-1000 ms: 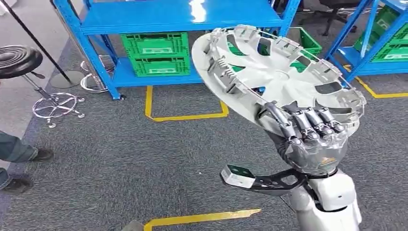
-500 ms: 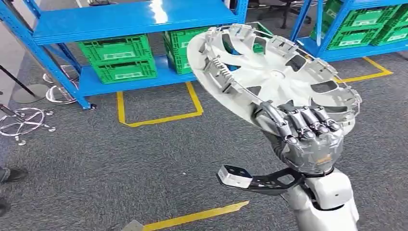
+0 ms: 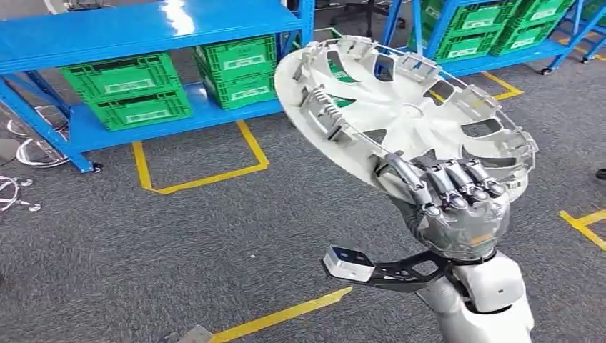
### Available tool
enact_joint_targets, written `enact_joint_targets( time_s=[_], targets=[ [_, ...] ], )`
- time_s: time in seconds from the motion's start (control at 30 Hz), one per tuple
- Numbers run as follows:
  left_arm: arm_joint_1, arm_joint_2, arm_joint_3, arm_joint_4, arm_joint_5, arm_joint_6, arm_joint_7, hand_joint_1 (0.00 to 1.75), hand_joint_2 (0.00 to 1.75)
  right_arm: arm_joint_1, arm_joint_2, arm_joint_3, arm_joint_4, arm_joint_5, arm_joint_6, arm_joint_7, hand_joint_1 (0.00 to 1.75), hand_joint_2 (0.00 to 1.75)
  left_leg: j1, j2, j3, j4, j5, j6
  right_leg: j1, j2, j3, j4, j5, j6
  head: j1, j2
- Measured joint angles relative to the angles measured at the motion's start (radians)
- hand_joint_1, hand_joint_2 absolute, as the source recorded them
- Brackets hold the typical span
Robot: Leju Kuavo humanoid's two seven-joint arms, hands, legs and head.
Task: Take the parts from the cabinet and place them on the table.
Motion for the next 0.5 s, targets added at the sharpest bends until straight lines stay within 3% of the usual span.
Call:
enact_joint_targets(
  time_s=[0.13, 0.17, 0.2, 0.23, 0.27, 0.3, 0.33, 0.37, 0.43, 0.47, 0.5],
  targets=[
    [-0.002, 0.0, 0.0, 0.0, 0.0, 0.0, 0.0, 0.0, 0.0, 0.001, 0.0, -0.004, 0.0, -0.001, 0.0, -0.053, 1.75, 1.75, -0.002, 0.039, 0.002, 0.003, -0.004, -0.014, -0.008, 0.045, -0.013, 0.003, 0.008, -0.026, -0.002, 0.0],
    [-0.004, 0.0, 0.0, 0.0, 0.001, 0.0, 0.0, 0.0, 0.0, 0.0, 0.002, -0.006, -0.004, -0.001, 0.0, -0.073, 1.75, 1.75, 0.003, 0.007, -0.001, 0.015, -0.023, -0.022, -0.012, 0.053, -0.011, 0.0, 0.012, -0.032, -0.003, 0.0],
    [-0.004, 0.0, 0.0, 0.0, 0.001, 0.0, 0.0, 0.0, 0.0, -0.003, 0.005, -0.01, -0.007, -0.001, 0.0, -0.095, 1.75, 1.75, 0.006, -0.039, -0.022, 0.068, -0.062, -0.025, -0.014, 0.063, -0.013, 0.001, 0.014, -0.038, -0.005, 0.0],
    [-0.003, 0.0, 0.0, 0.0, 0.001, 0.0, 0.0, 0.0, 0.0, -0.005, 0.008, -0.012, -0.009, -0.001, 0.0, -0.113, 1.75, 1.75, 0.008, -0.061, -0.05, 0.139, -0.101, -0.027, -0.014, 0.074, -0.013, 0.001, 0.014, -0.041, -0.007, 0.0],
    [0.0, 0.002, 0.0, 0.0, 0.001, 0.0, 0.0, 0.0, 0.0, -0.006, 0.012, -0.016, -0.013, 0.0, 0.0, -0.134, 1.75, 1.75, 0.009, -0.073, -0.091, 0.236, -0.143, -0.028, -0.014, 0.087, -0.014, 0.001, 0.015, -0.042, -0.007, 0.0],
    [0.002, 0.002, 0.0, 0.0, 0.001, 0.0, 0.0, 0.0, 0.0, -0.006, 0.016, -0.021, -0.019, 0.0, 0.0, -0.152, 1.75, 1.75, 0.008, -0.077, -0.124, 0.307, -0.165, -0.028, -0.013, 0.101, -0.014, 0.002, 0.015, -0.042, -0.007, 0.0],
    [0.003, 0.002, 0.0, 0.0, 0.001, 0.0, 0.0, 0.0, 0.0, -0.007, 0.019, -0.026, -0.027, 0.0, 0.0, -0.165, 1.75, 1.75, 0.008, -0.078, -0.135, 0.328, -0.159, -0.028, -0.012, 0.114, -0.014, 0.004, 0.015, -0.042, -0.007, 0.0],
    [0.002, 0.002, -0.001, 0.0, 0.001, 0.0, 0.0, 0.0, 0.0, -0.008, 0.023, -0.03, -0.033, -0.001, 0.0, -0.17, 1.75, 1.75, 0.008, -0.079, -0.126, 0.303, -0.131, -0.026, -0.012, 0.127, -0.014, 0.005, 0.015, -0.042, -0.007, 0.0],
    [0.0, 0.002, -0.002, 0.0, 0.001, 0.0, 0.001, 0.0, 0.0, -0.012, 0.029, -0.038, -0.049, -0.001, 0.0, -0.193, 1.75, 1.75, 0.009, -0.093, -0.06, 0.148, -0.034, -0.018, -0.012, 0.156, -0.012, 0.009, 0.015, -0.041, -0.008, 0.0],
    [0.0, 0.002, -0.004, 0.0, 0.0, 0.0, 0.002, 0.0, 0.0, -0.015, 0.034, -0.045, -0.059, -0.001, 0.0, -0.21, 1.75, 1.75, 0.011, -0.128, -0.024, 0.059, 0.009, -0.013, -0.014, 0.169, -0.014, 0.01, 0.014, -0.041, -0.007, 0.0],
    [0.0, 0.005, -0.004, 0.0, 0.0, -0.001, 0.003, 0.0, 0.0, -0.019, 0.039, -0.051, -0.069, -0.001, 0.0, -0.227, 1.75, 1.75, 0.017, -0.176, -0.012, 0.035, -0.001, -0.009, -0.011, 0.178, -0.02, 0.014, 0.015, -0.037, -0.006, 0.0]
  ],
)
